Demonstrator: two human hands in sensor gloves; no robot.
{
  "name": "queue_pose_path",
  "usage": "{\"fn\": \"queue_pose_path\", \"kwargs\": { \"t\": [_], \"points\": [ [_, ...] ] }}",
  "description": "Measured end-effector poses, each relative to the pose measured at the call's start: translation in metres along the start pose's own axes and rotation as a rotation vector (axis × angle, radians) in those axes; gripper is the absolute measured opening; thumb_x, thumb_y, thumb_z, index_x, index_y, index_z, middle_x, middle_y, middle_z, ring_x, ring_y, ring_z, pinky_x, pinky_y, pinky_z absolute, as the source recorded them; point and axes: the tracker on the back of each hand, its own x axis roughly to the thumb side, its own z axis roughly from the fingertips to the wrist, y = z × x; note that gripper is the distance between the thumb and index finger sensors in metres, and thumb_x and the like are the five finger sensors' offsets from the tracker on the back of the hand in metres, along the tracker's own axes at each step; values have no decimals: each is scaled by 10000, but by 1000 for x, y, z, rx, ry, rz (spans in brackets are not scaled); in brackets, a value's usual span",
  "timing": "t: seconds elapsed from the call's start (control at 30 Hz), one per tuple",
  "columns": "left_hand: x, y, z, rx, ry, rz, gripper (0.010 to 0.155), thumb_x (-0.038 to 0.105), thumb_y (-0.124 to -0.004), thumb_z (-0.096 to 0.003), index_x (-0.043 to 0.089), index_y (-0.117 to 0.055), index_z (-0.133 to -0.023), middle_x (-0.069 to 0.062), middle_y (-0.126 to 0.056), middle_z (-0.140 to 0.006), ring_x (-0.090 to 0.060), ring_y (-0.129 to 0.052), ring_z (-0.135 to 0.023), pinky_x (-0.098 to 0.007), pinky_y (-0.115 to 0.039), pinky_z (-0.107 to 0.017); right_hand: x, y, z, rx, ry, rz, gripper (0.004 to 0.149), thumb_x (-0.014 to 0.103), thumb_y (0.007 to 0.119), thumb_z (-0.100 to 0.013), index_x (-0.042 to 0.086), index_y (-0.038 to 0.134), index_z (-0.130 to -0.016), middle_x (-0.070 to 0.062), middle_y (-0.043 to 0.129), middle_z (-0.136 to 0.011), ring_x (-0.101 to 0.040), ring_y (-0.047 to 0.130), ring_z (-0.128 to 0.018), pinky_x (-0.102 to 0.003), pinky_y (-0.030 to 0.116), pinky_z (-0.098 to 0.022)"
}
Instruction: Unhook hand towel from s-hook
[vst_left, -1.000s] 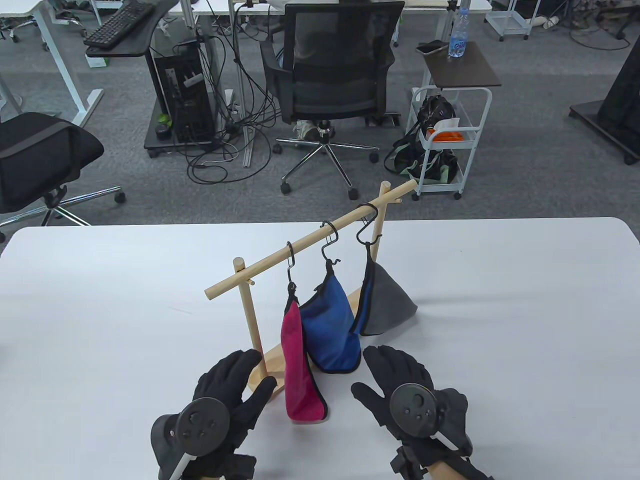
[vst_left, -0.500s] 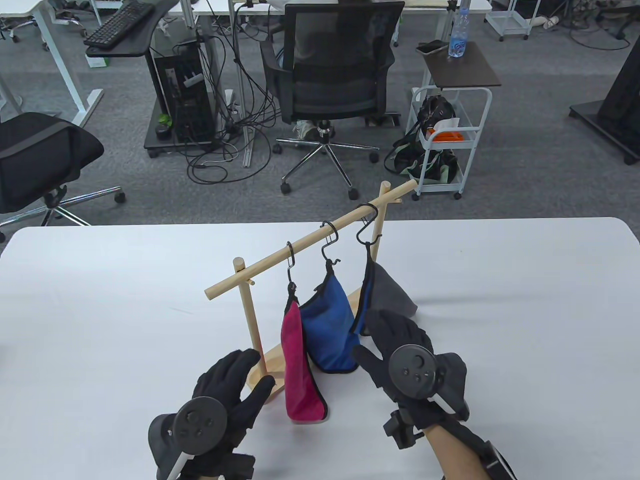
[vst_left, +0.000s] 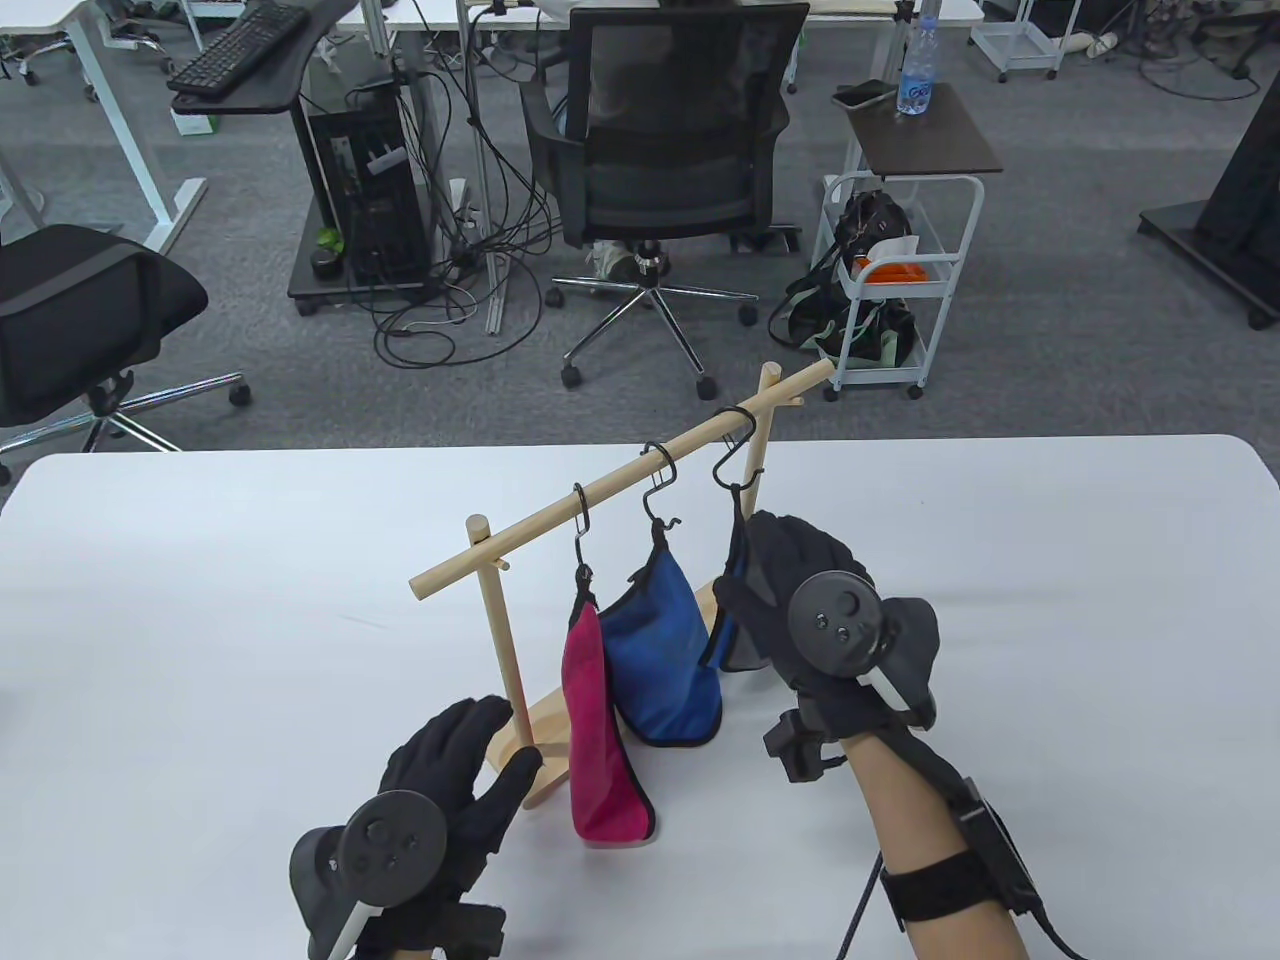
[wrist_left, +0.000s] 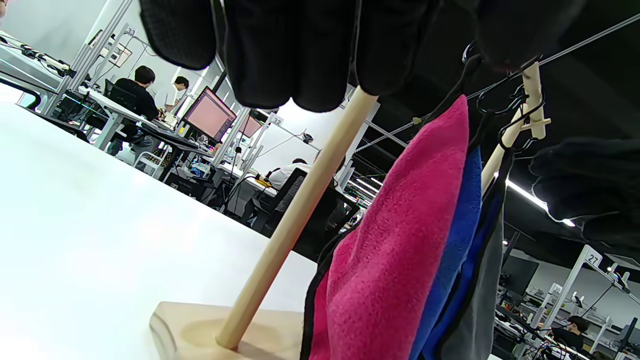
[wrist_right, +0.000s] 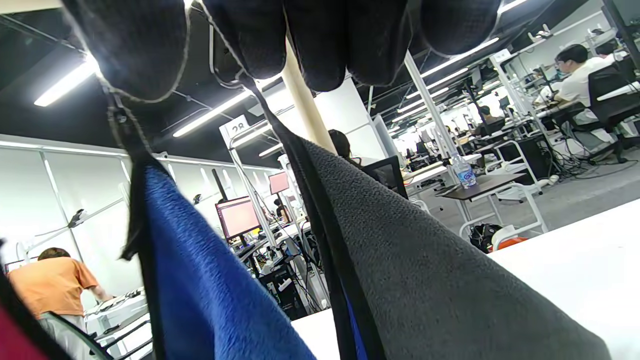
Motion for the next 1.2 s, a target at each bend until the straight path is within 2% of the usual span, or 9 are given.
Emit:
{"fn": "queue_pose_path", "kwargs": {
  "t": [0.3,0.57,0.83,1.2],
  "points": [
    [0,0,-1,-10,5,-3,638,656,-653,-581,294,-674,-1106,-132,-753,-1137,-445,-772,-1032,-666,-592,-757,-15,21,-30,58,107,-76,680,536,738,-606,210,533,-1167,-208,572,-1198,-470,605,-1074,-661,497,-780],
    [0,-1,-2,-14,7,-3,639,654,-653,-581,289,-679,-1104,-133,-754,-1136,-444,-775,-1030,-663,-593,-757,-25,39,-38,89,171,-77,610,472,743,-625,220,557,-1148,-188,629,-1161,-448,652,-1049,-644,519,-775],
    [0,-2,-2,-17,8,-3,636,652,-652,-582,289,-680,-1103,-131,-754,-1135,-444,-775,-1030,-663,-593,-757,-31,38,-38,34,184,-67,461,385,729,-645,242,666,-1079,-139,746,-1087,-404,750,-988,-609,574,-758],
    [0,-2,-2,-19,8,-3,635,650,-652,-584,286,-680,-1103,-132,-757,-1133,-443,-777,-1029,-664,-595,-755,-33,25,-34,-10,198,-56,413,364,747,-638,235,728,-1030,-118,818,-1016,-372,819,-929,-572,617,-740]
  ]
}}
